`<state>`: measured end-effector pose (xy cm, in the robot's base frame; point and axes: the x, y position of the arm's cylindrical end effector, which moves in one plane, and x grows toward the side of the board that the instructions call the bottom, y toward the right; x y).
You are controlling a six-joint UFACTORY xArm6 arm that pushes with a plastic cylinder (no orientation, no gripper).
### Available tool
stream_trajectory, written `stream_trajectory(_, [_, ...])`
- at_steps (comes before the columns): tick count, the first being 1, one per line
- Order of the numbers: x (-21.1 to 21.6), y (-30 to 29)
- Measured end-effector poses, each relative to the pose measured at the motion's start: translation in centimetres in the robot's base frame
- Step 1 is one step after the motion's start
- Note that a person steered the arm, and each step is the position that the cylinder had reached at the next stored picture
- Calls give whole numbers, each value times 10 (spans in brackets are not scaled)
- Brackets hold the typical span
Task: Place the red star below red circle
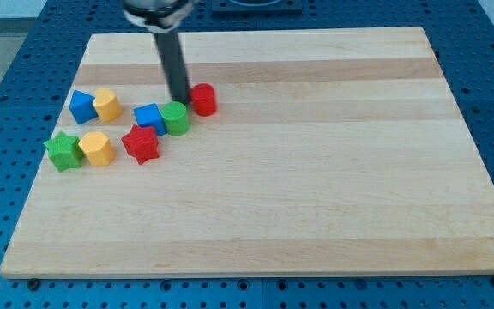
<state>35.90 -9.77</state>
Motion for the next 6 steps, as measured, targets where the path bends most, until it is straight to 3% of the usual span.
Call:
stream_trajectory(3, [87, 132])
stream_trajectory(4, [137, 96])
stream_trajectory(5, [158, 7])
stream_trajectory(6, [151, -71])
